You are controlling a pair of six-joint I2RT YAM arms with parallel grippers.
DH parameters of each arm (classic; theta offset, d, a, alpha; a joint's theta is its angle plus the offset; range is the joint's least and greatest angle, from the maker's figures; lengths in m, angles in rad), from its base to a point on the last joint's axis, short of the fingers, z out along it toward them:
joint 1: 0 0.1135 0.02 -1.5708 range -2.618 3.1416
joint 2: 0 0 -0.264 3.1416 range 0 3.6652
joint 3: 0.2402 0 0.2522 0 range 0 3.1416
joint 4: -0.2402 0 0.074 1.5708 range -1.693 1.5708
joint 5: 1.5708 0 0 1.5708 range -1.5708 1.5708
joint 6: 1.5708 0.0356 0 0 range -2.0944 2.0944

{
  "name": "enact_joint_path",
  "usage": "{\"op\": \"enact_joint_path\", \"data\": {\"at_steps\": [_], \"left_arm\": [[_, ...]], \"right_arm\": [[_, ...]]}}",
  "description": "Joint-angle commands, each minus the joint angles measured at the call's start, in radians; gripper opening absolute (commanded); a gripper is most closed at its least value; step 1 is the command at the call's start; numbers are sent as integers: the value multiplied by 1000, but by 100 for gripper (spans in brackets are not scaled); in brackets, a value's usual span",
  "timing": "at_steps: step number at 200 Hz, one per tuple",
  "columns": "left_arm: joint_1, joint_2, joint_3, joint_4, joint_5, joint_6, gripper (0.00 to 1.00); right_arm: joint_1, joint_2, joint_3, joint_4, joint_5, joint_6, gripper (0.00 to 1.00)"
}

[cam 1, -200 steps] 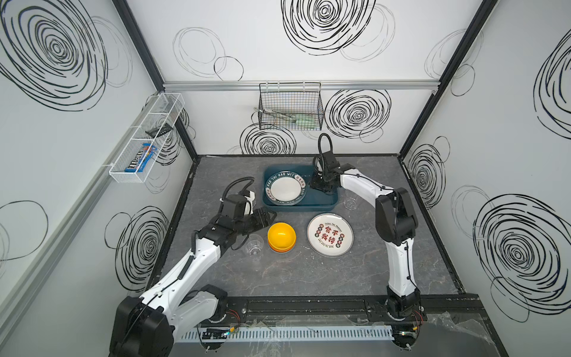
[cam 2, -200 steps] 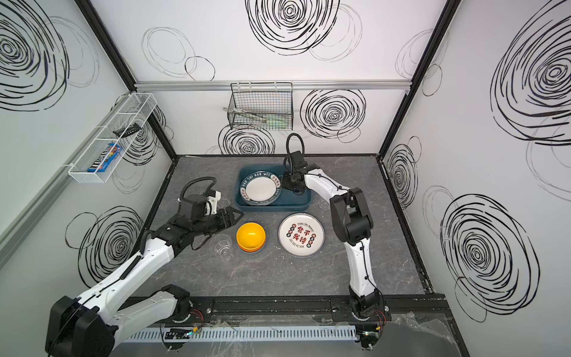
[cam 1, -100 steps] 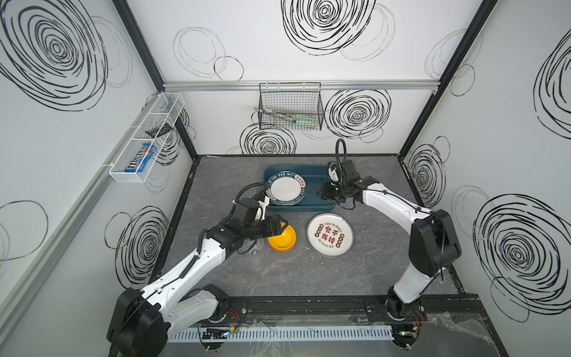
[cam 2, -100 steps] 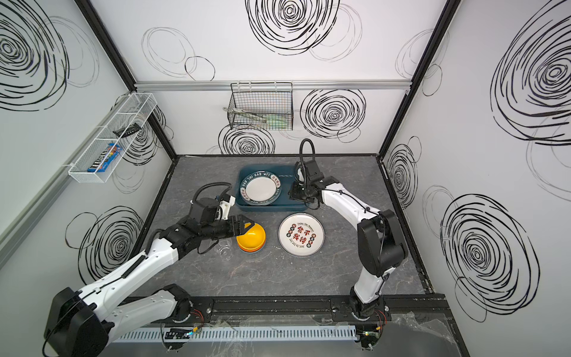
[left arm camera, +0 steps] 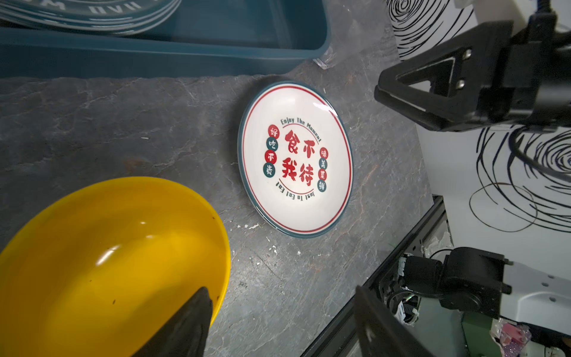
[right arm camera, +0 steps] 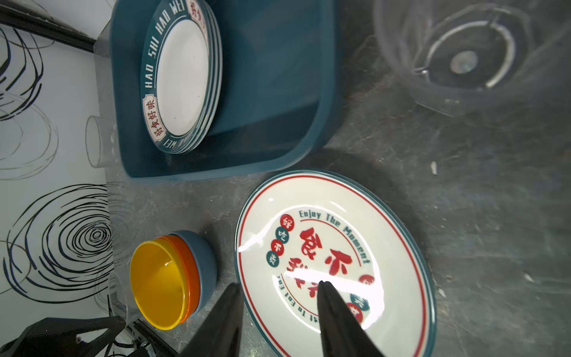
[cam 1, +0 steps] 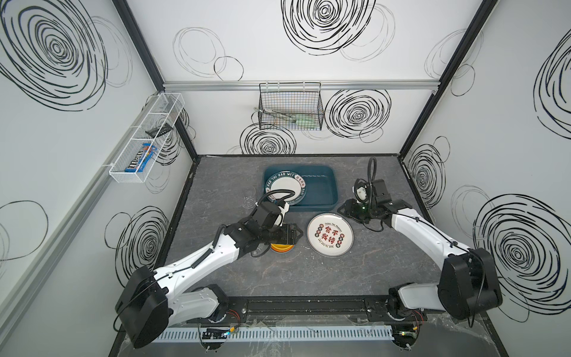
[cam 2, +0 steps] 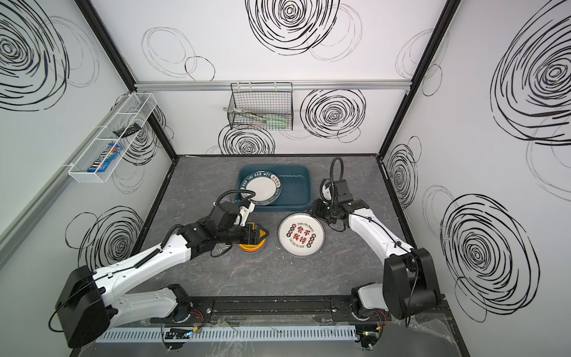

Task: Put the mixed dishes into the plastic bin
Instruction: 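Release the teal plate and move the right gripper to the red-printed plate, then pinch the red-printed plate's rim with the right gripper while the left braces it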

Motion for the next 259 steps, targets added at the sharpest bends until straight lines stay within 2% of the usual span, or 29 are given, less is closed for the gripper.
{"op": "enact_joint_path", "data": {"at_steps": [1,47,81,145,259], "left_arm": [[-40,30,45,50,-46,12,76],[-117,92,84,55,-89,14,77],[-161,127,102,63,-112,15,77],[-213,173,123,70,-142,23,77],[-222,177,115,77,-154,22,77]], "right_arm": [[-43,-58,-40,-35,-28,-22,47],[-153,-136,-155,-38,-74,-25,47],[-186,-153,-227,-9,-101,-13,46],[-200,-129,-286,32,-102,-11,45],[-183,-32,-362,157,-126,25,39]]}}
